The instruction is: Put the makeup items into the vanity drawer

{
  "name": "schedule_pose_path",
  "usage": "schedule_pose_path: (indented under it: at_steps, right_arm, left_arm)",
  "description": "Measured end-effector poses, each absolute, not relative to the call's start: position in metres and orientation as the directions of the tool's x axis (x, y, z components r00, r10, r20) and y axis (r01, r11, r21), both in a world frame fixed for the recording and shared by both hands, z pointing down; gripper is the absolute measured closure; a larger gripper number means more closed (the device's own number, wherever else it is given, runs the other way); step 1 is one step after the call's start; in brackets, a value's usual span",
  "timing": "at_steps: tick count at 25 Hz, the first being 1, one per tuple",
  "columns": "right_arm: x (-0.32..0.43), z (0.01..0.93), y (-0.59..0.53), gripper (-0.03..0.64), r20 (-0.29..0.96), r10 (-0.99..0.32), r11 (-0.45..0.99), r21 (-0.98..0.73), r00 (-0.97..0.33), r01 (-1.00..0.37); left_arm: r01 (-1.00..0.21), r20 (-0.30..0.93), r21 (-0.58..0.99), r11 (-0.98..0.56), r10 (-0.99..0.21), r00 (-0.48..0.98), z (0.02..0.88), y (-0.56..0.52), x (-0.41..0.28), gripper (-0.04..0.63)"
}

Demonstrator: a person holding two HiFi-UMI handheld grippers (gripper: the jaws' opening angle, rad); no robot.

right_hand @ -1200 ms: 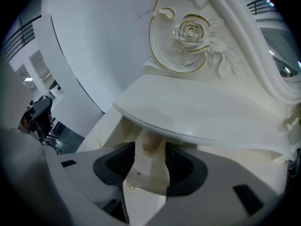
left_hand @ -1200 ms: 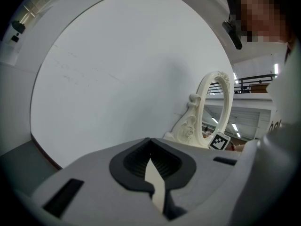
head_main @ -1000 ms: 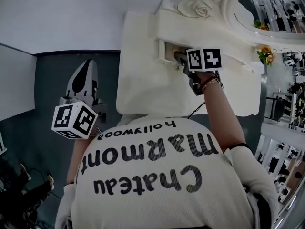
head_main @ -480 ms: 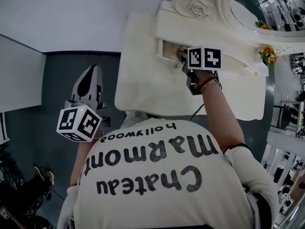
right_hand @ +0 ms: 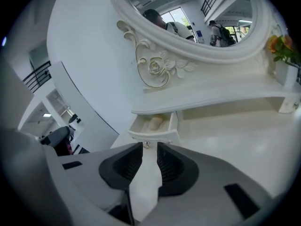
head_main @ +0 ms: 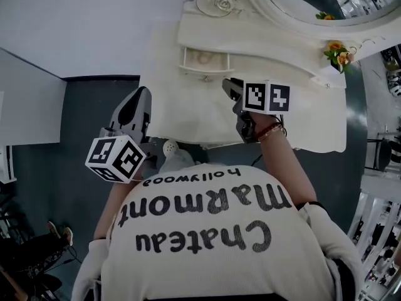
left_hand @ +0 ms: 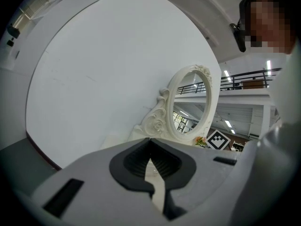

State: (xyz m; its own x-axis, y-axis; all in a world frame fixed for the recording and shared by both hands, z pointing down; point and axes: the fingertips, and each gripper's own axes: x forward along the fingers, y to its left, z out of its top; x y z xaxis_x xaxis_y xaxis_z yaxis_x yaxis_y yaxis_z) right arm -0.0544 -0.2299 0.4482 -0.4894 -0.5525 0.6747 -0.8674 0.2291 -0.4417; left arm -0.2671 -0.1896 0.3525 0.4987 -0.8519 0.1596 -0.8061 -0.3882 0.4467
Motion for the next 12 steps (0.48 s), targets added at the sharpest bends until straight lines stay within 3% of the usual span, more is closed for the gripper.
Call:
schedule_pose_path:
  at_steps: [7,12]
  right_arm:
    - [-0.018,0.439,-0.162,0.566,0.617,-0.54,0.257,-0.527,-0.572,-0.81]
    - [-0.006,0.402,-0.127,0.575,0.473,-0.599,0.442,-0.478,-0.646,-0.759]
  left_arm:
    - [-0.784,0.159,0.45,-0.427,-0.826,0.541,0.348,-0.137,-0.195,0.586]
    - [-0.788,0.169,0.447,-0.424,-0.824,0.54,0.351,-0.101,-0.164,0.586]
